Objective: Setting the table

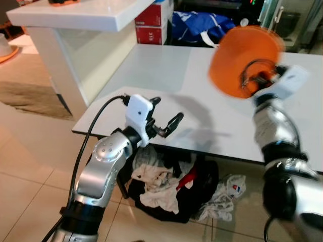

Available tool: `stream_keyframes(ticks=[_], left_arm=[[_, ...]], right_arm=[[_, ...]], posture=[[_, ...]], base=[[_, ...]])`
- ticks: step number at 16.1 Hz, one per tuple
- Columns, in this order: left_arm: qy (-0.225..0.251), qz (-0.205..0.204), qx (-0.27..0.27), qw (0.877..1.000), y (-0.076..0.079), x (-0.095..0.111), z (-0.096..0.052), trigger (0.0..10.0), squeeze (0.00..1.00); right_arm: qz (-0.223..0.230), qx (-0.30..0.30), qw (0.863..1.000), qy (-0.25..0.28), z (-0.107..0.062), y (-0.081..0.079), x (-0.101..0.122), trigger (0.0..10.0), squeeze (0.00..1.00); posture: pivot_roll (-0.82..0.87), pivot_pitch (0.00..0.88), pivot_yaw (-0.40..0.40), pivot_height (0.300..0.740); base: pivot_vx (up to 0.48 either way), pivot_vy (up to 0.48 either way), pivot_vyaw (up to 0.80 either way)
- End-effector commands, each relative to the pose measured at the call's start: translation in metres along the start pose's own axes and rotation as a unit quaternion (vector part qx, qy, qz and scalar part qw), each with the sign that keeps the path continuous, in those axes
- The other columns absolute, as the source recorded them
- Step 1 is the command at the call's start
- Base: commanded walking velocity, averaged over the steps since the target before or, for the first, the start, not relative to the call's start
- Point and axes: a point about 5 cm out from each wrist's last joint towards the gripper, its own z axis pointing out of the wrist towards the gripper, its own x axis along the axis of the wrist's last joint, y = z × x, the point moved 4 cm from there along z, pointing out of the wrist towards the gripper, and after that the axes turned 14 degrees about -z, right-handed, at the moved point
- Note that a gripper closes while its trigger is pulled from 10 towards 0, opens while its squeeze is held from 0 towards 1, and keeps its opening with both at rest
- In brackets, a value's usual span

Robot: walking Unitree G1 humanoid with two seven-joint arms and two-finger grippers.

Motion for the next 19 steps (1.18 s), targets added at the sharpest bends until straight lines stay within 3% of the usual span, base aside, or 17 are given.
stream_keyframes(ticks=[1,3,6,13,19], left_arm=[[0.003,0.002,-0.005,1.000,0.001,0.006,-0.002,10.0,0.00],[0.000,-0.002,-0.005,1.000,0.003,0.008,-0.001,10.0,0.00],[-0.003,-0.011,-0.006,1.000,0.005,0.011,-0.001,10.0,0.00],[-0.021,-0.013,-0.002,1.000,0.002,0.012,-0.010,10.0,0.00],[-0.033,-0.021,0.000,0.999,0.004,0.008,-0.014,10.0,0.00]], right_arm=[[0.017,-0.018,1.000,-0.001,0.006,0.002,0.010,0.0,0.00],[0.011,-0.051,0.998,-0.037,0.007,0.017,-0.002,0.0,0.00],[0.039,-0.090,0.992,-0.084,0.000,0.035,-0.025,0.0,0.00],[0.068,-0.151,0.972,-0.165,-0.018,0.057,-0.069,0.0,0.00],[0.047,-0.173,0.964,-0.197,-0.029,0.068,-0.087,0.0,0.00]], posture=[[0.08,0.000,0.074,0.740],[0.08,0.000,0.071,0.740],[0.08,0.000,0.077,0.740],[0.11,0.000,0.093,0.740],[0.11,0.000,0.090,0.740]], base=[[0.000,0.000,0.00],[0.000,0.000,0.00],[0.000,0.000,0.00],[0.000,0.000,0.00],[0.000,0.000,0.00]])
